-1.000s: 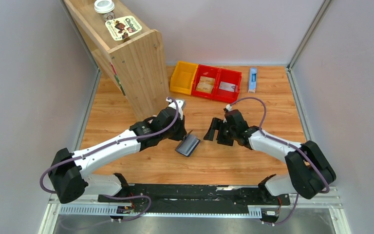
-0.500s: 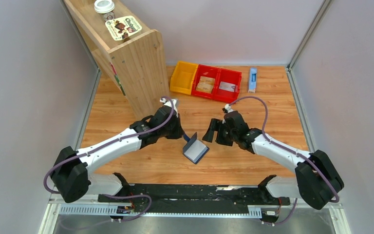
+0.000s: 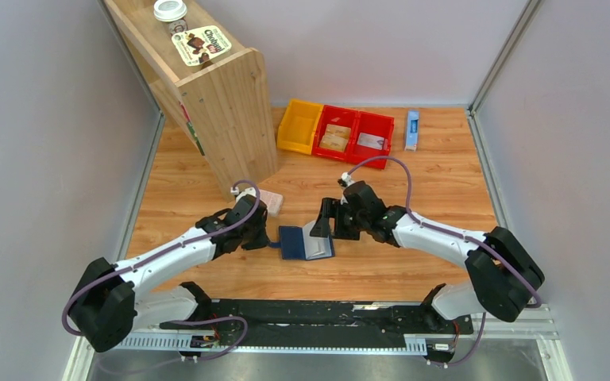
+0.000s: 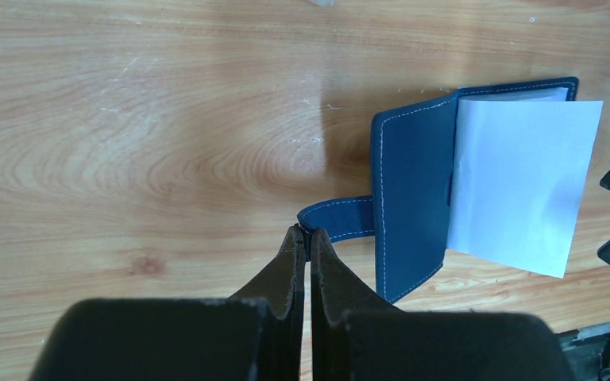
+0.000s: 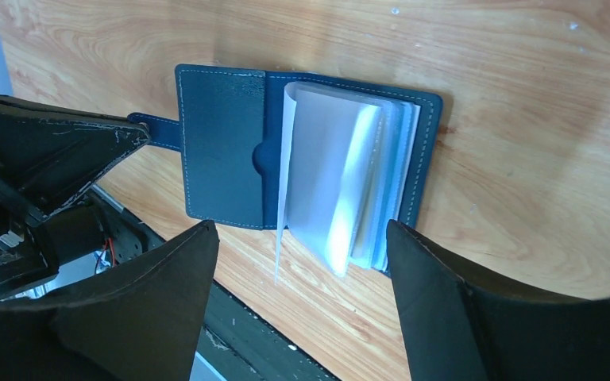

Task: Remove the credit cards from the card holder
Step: Open the card holder at the center of the board.

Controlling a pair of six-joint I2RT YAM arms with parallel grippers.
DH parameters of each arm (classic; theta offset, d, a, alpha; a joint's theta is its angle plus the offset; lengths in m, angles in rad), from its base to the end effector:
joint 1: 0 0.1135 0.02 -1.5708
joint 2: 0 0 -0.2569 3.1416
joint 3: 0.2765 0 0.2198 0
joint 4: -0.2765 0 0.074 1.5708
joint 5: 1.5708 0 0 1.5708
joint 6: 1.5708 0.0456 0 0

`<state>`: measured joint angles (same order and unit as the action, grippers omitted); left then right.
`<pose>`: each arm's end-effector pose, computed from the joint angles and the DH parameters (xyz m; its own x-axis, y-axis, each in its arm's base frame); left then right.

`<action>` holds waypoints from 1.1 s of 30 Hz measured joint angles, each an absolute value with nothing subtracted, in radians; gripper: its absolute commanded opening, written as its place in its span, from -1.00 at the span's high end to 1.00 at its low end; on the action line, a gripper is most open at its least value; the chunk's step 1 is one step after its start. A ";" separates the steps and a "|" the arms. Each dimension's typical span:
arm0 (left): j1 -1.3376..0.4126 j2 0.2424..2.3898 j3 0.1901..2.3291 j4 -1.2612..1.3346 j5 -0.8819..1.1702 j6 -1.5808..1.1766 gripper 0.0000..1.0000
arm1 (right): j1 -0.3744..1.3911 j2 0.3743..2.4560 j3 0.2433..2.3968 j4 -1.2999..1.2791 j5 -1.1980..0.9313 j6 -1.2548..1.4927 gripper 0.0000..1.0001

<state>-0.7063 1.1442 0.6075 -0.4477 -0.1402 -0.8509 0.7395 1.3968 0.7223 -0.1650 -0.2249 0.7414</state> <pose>0.1502 -0.1198 0.1916 -0.8568 -0.2477 -0.4524 -0.0915 0.9362 -0.3393 0.1832 0.1809 0.1932 -0.9235 0.0487 -0.3805 -0.1943 0.7959 0.5734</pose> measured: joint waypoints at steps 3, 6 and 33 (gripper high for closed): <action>-0.706 1.110 0.599 -0.458 -0.150 -0.851 1.00 | 0.754 1.398 0.743 -0.171 -0.201 0.752 -0.63; -0.706 1.100 0.597 -0.461 -0.155 -0.850 1.00 | 0.766 1.398 0.761 -0.187 -0.176 0.753 -0.64; -0.706 1.121 0.581 -0.481 -0.138 -0.816 1.00 | 0.891 1.556 0.860 -0.186 -0.184 0.833 -0.64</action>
